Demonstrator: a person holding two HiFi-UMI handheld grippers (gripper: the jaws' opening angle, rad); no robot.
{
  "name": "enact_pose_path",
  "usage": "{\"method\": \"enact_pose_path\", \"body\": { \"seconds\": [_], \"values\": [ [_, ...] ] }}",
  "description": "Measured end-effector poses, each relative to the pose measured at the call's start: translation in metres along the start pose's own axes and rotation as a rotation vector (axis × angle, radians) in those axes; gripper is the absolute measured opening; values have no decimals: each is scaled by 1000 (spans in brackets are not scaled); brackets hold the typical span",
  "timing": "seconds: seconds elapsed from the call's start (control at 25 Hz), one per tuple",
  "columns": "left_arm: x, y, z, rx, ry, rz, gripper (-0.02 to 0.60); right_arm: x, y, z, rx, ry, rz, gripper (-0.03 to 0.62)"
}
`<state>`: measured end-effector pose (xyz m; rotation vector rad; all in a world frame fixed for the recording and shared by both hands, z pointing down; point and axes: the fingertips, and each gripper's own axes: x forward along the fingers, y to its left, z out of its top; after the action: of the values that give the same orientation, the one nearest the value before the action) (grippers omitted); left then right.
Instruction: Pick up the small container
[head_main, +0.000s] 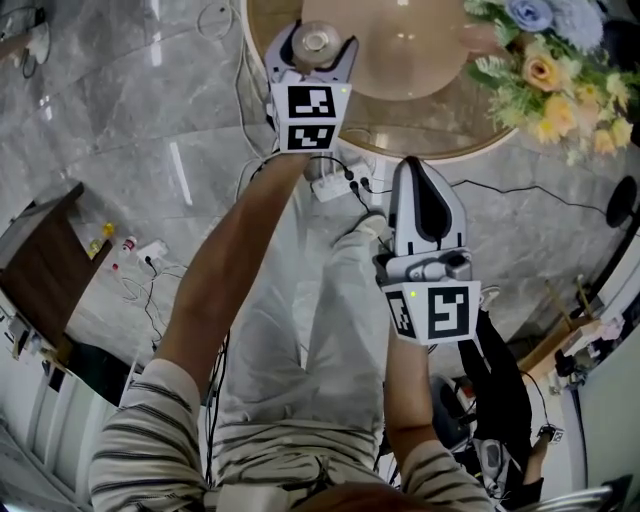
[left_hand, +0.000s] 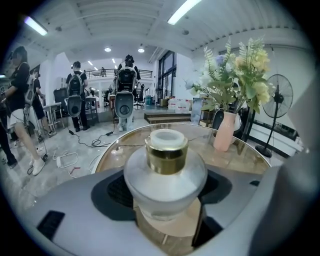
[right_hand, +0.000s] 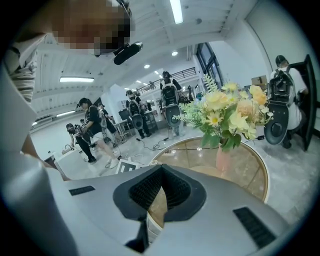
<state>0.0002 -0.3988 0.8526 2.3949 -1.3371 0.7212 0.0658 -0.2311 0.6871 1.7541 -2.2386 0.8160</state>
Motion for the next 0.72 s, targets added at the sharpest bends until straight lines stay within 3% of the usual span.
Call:
{"method": "enact_pose_path", "body": {
  "seconds": [0.28,0.72],
  "values": [
    [-24,-11,32,-11,-21,-21,333,-14,-1,25,-6,-39,-22,-2],
    [-114,-29,96,-16,-61,0,333,-76,16,77,-39,-94,-19,0]
  ]
}}
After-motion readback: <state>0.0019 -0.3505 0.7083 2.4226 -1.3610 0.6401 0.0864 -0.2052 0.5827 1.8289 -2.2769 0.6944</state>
